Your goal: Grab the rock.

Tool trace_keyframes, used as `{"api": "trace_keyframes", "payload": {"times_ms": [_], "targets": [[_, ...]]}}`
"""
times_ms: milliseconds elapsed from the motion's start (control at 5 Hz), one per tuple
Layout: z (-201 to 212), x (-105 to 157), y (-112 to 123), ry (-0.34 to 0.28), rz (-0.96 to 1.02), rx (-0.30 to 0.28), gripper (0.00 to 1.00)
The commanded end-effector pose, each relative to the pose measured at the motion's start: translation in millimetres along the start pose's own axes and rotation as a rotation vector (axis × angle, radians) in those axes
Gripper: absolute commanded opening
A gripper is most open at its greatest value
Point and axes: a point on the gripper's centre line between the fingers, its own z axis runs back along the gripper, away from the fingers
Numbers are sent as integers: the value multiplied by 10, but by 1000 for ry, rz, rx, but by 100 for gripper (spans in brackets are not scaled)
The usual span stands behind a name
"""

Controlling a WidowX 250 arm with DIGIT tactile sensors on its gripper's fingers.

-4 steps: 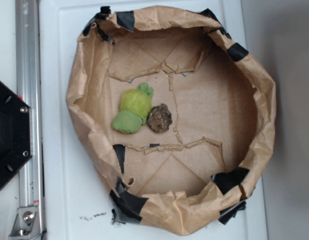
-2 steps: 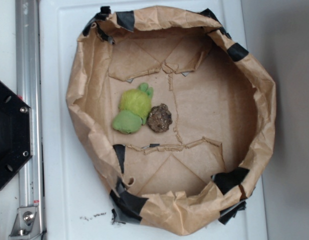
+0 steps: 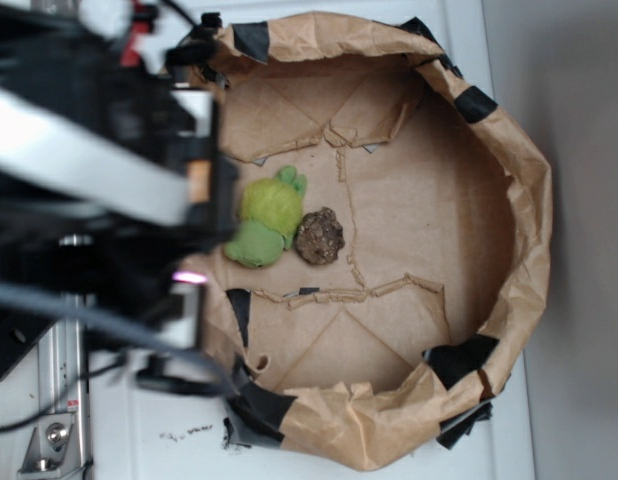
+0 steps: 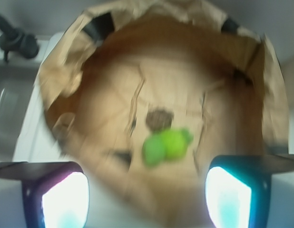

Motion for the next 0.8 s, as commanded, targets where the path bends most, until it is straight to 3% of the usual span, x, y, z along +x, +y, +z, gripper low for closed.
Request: {"api": "trace_keyframes", "payload": {"times_ms": [0, 400, 600], "targets": [[-985, 363, 323, 92, -15, 59, 100], [-1509, -1, 6, 242, -162, -31, 100], [-1590, -74, -23, 266, -96, -16, 0]]}}
